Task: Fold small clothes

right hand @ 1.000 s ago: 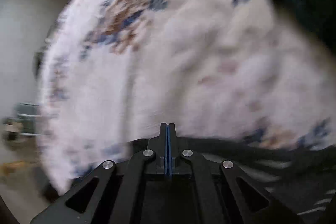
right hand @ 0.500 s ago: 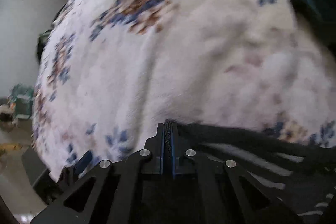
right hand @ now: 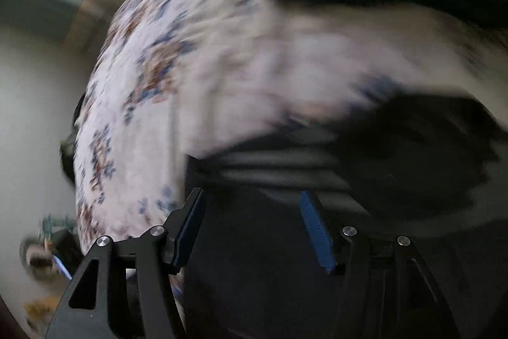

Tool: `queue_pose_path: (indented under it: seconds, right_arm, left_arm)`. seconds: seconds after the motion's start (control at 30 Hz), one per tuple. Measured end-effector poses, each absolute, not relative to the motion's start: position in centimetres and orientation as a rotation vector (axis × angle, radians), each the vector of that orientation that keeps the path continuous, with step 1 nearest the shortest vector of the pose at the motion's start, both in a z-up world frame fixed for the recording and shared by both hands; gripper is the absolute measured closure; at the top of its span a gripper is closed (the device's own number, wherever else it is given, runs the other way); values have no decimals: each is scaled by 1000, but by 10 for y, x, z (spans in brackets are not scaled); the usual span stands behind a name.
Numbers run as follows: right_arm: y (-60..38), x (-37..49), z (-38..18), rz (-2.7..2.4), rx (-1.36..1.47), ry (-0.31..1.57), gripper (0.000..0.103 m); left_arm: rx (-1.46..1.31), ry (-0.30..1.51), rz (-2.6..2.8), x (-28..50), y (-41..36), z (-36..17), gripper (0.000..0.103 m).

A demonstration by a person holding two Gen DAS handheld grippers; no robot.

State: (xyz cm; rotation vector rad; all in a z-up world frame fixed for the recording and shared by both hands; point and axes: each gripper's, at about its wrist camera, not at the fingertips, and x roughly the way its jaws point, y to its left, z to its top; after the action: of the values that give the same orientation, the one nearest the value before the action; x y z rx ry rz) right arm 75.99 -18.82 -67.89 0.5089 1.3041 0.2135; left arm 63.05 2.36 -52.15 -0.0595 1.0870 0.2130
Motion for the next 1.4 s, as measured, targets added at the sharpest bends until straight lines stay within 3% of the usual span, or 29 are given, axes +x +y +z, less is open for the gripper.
queue_pose_path:
  seconds: [0.27, 0.53, 0.57, 0.6, 0.63, 0.73, 0.77, 0.83, 0.87, 0.9, 1.1, 1.27, 1.33, 1.37, 1.4]
  right_arm:
    - [-365, 630, -667, -200, 782, 1207, 39]
    - [-490, 647, -708, -360, 885, 1227, 40]
    - [-494, 656, -718, -349, 881, 1244, 60]
    - [-494, 663, -725, -342, 875, 1253, 98]
    - [-488, 673, -732, -320, 861, 1283, 100]
    - [-467, 690, -735, -119, 861, 1322, 100]
    - [-463, 688, -727, -121, 817, 1329, 95]
    - [-460, 676, -709, -154, 699, 1318, 68]
    - [-462, 663, -700, -175, 660, 1298, 45]
    - [-464, 648, -695, -178, 657, 1281, 36]
    - [-448, 630, -704, -22, 531, 1322, 36]
    - [-368, 666, -699, 288, 273, 1315, 36]
    - [-347, 677, -712, 294, 129, 1371, 49]
    - [-337, 682, -720, 252, -2, 1384, 69]
    - [-335, 686, -727, 209, -89, 1395, 73]
  left_arm:
    - [23, 1107, 15, 617, -98, -510, 5]
    - [161, 1154, 14, 632, -157, -544, 5]
    - [166, 1158, 18, 632, -155, -546, 5]
    - [170, 1157, 24, 631, -151, -546, 5]
    - [181, 1150, 38, 629, -145, -545, 5]
    - [174, 1151, 68, 622, -127, -544, 5]
    - [172, 1154, 84, 619, -120, -544, 5]
    - [170, 1155, 120, 613, -103, -544, 5]
    - [174, 1153, 137, 612, -97, -544, 5]
    - [176, 1155, 151, 611, -93, -546, 5]
    - [149, 1177, 225, 618, -64, -571, 5]
    - [178, 1151, 249, 621, -53, -573, 3]
    - [191, 1150, 261, 624, -46, -573, 3]
    - [188, 1150, 270, 625, -39, -574, 2]
    - [180, 1153, 275, 627, -32, -574, 2]
